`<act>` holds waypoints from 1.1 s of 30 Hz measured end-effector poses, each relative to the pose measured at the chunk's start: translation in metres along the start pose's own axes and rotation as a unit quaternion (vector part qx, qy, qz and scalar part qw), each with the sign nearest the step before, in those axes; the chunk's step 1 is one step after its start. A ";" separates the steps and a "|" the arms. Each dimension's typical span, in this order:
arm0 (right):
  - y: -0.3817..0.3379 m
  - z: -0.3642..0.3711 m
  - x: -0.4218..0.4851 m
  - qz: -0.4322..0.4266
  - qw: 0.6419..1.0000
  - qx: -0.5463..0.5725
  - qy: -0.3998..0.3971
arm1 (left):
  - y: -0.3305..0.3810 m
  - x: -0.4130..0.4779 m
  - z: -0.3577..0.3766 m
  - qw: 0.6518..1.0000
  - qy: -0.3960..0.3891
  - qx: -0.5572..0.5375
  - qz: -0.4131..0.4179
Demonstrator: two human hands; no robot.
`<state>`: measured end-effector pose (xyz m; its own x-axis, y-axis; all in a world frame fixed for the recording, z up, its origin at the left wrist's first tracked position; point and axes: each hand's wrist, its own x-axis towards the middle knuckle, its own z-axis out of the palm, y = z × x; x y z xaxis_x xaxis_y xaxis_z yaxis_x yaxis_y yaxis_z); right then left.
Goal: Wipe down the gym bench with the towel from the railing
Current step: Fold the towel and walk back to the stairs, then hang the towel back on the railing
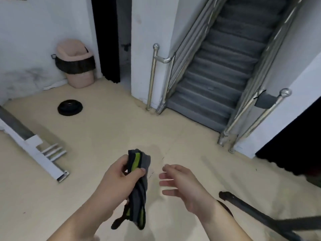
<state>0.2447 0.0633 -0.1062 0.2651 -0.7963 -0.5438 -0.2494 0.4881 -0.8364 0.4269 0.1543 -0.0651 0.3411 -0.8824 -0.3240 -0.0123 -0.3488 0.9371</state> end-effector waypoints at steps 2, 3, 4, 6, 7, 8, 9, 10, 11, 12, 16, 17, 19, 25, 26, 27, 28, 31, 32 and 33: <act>-0.020 0.003 0.031 0.001 0.999 0.040 0.031 | 0.016 0.050 -0.006 0.999 -0.040 -0.005 0.005; -0.031 0.004 0.047 0.006 0.997 0.060 0.055 | 0.025 0.077 -0.008 0.998 -0.065 -0.005 0.005; -0.041 0.004 0.061 0.013 0.994 0.077 0.080 | 0.034 0.101 -0.009 0.996 -0.087 0.000 0.006; -0.059 0.001 0.083 0.025 0.985 0.113 0.125 | 0.053 0.146 -0.003 0.991 -0.133 0.014 0.002; -0.069 -0.004 0.093 0.025 0.981 0.129 0.144 | 0.064 0.168 0.004 0.988 -0.153 0.021 0.001; -0.078 -0.010 0.102 0.023 0.976 0.143 0.162 | 0.075 0.188 0.012 0.985 -0.172 0.026 -0.001; -0.086 -0.017 0.109 0.024 0.970 0.158 0.182 | 0.086 0.206 0.023 0.981 -0.190 0.035 -0.001; -0.093 -0.027 0.116 0.025 0.964 0.168 0.203 | 0.097 0.223 0.036 0.977 -0.209 0.044 0.001; -0.098 -0.039 0.123 0.027 0.958 0.176 0.224 | 0.108 0.239 0.051 0.973 -0.227 0.051 0.002; -0.102 -0.052 0.131 0.029 0.952 0.183 0.244 | 0.118 0.254 0.067 0.968 -0.243 0.059 0.004; -0.117 -0.115 0.172 0.043 0.933 0.222 0.280 | 0.157 0.314 0.137 0.940 -0.333 0.068 0.007; -0.121 -0.133 0.184 0.043 0.933 0.231 0.271 | 0.165 0.331 0.156 0.932 -0.358 0.065 0.007; -0.131 -0.171 0.212 0.030 0.937 0.254 0.239 | 0.182 0.363 0.196 0.917 -0.394 0.065 0.009; -0.170 -0.284 0.291 -0.030 0.903 0.365 0.224 | 0.223 0.460 0.310 0.903 -0.420 0.091 0.005; -0.176 -0.302 0.301 -0.036 0.900 0.366 0.234 | 0.230 0.476 0.327 0.902 -0.420 0.101 0.010; -0.183 -0.321 0.311 -0.041 0.898 0.365 0.240 | 0.237 0.492 0.345 0.901 -0.419 0.111 0.013; -0.190 -0.340 0.322 -0.043 0.899 0.357 0.250 | 0.243 0.509 0.364 0.901 -0.416 0.121 0.016; -0.212 -0.401 0.358 -0.044 0.896 0.335 0.289 | 0.257 0.564 0.432 0.899 -0.411 0.148 0.024; -0.218 -0.422 0.372 -0.046 0.895 0.327 0.301 | 0.261 0.582 0.455 0.898 -0.411 0.153 0.028; -0.224 -0.442 0.387 -0.047 0.893 0.319 0.313 | 0.266 0.601 0.479 0.896 -0.414 0.156 0.031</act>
<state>-0.0086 -0.5121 -0.0983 -0.3665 -0.7902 -0.4912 0.3816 0.3538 -0.8539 0.1778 -0.6197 -0.0730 -0.4823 -0.7903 -0.3778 -0.3124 -0.2478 0.9171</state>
